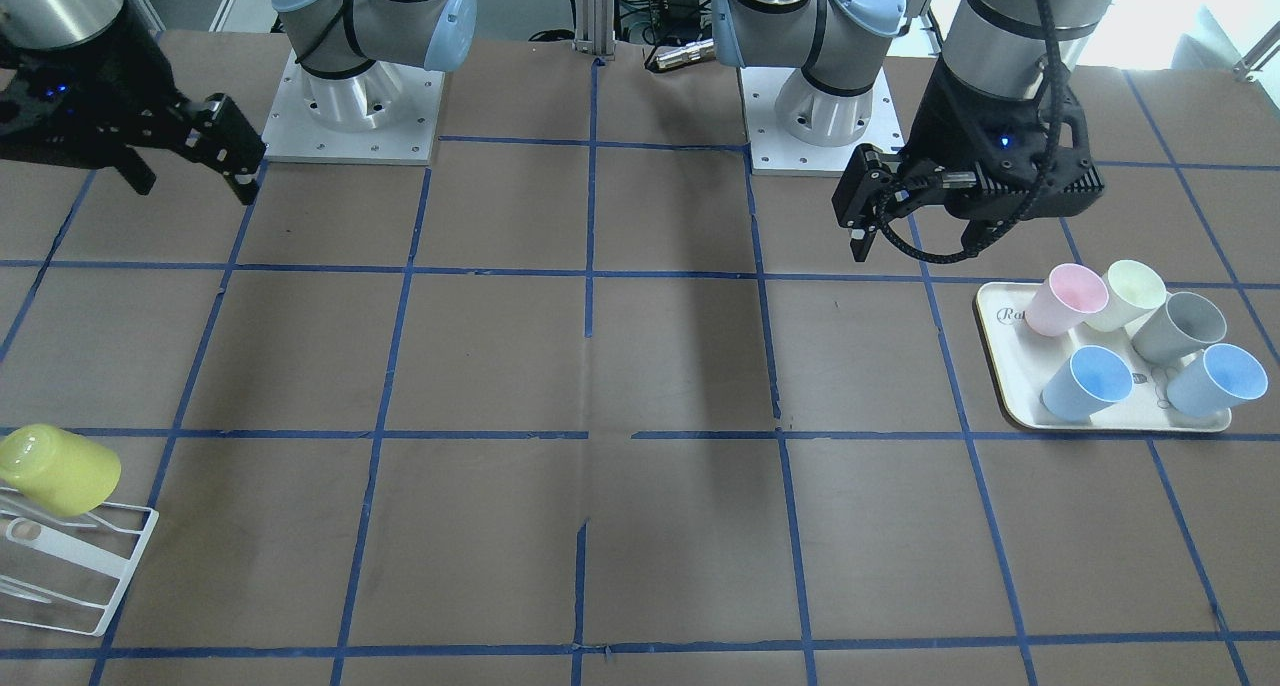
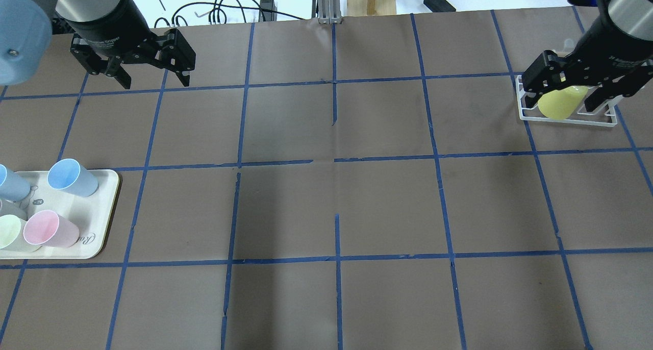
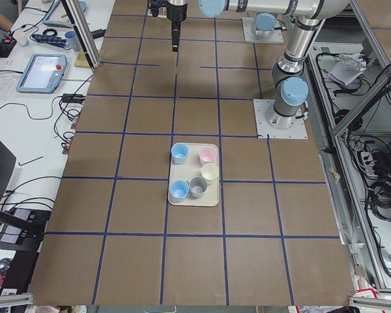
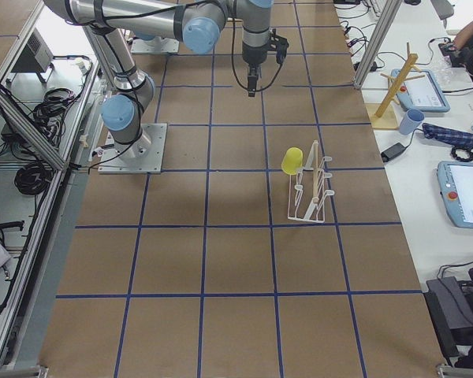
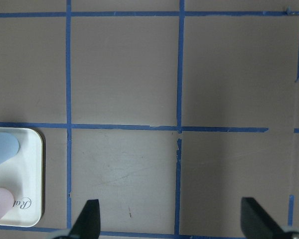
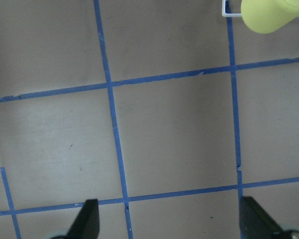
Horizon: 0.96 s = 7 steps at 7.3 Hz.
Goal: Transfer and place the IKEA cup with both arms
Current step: 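Close the right gripper on the yellow cup in the rack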
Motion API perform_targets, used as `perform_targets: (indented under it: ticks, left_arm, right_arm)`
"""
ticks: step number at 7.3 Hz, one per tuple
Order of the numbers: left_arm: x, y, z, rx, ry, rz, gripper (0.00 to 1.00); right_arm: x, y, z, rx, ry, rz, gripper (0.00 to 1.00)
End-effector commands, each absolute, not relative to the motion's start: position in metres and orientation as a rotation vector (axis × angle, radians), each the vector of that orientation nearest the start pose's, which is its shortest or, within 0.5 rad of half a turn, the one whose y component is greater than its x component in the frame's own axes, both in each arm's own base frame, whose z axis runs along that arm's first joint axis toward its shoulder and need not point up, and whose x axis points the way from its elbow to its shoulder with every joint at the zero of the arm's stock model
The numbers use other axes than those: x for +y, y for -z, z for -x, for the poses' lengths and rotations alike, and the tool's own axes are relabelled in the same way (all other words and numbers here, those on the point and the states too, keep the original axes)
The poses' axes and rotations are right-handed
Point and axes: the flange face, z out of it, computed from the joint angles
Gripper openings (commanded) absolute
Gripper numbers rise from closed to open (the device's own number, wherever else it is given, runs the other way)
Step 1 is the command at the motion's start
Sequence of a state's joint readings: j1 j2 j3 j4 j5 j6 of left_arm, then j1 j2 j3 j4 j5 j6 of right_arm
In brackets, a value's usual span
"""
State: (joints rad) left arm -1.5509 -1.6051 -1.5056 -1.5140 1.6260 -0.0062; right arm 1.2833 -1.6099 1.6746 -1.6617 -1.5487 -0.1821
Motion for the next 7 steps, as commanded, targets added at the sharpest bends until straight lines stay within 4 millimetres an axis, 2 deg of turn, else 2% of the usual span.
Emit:
perform_targets:
  ticks: [1, 3, 4, 5, 7]
  left_arm:
    - [-0.517, -0.509, 0.118, 3.082, 0.137, 0.042, 1.0]
    - [-0.517, -0.507, 0.117, 3.084, 0.127, 0.041, 1.0]
    - [-0.516, -0.509, 0.117, 3.084, 0.136, 0.042, 1.0]
    - [-0.517, -0.508, 0.116, 3.084, 0.132, 0.041, 1.0]
    - [-0.521, -0.507, 0.116, 3.084, 0.153, 0.044, 1.0]
  right_arm:
    - [-0.534, -0.432, 0.064, 3.135, 0.105, -0.136, 1.0]
    - [-0.564, -0.418, 0.093, 3.147, 0.146, -0.112, 1.0]
    - [-0.582, -0.389, 0.117, 3.153, 0.141, -0.014, 1.0]
    - [-0.591, -0.366, 0.142, 3.141, 0.111, -0.051, 1.0]
    - [-0.61, -0.332, 0.155, 3.159, 0.142, -0.05, 1.0]
